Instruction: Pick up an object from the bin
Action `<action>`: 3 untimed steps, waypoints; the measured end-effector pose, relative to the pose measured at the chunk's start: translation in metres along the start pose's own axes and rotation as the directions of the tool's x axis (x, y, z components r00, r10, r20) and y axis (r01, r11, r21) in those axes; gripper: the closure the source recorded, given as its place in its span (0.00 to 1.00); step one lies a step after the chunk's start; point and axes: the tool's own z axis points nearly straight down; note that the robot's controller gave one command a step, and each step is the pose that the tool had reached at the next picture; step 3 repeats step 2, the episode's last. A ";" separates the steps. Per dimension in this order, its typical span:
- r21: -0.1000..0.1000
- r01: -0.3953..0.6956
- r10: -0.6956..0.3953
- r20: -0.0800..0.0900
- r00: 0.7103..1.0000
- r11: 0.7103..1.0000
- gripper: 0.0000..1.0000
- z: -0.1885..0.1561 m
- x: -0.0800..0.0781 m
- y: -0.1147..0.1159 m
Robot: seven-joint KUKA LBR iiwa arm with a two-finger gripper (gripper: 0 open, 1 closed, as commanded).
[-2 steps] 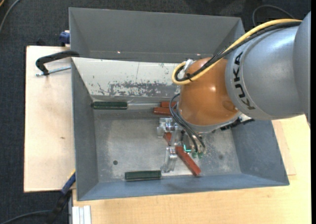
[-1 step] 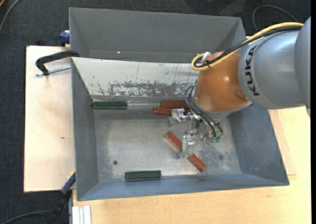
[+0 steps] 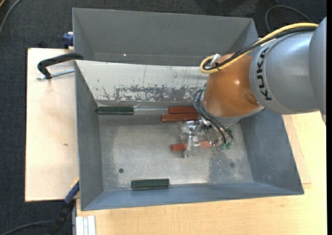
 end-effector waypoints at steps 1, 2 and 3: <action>0.000 -0.043 0.043 0.010 0.999 0.999 1.00 -0.114 -0.008 0.021; 0.001 -0.018 0.018 0.008 1.000 1.000 1.00 -0.166 -0.012 0.023; 0.001 -0.018 0.018 0.008 1.000 1.000 1.00 -0.166 -0.012 0.023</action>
Offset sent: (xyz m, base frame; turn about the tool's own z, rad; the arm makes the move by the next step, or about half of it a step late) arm 0.0009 0.0196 0.1081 0.0446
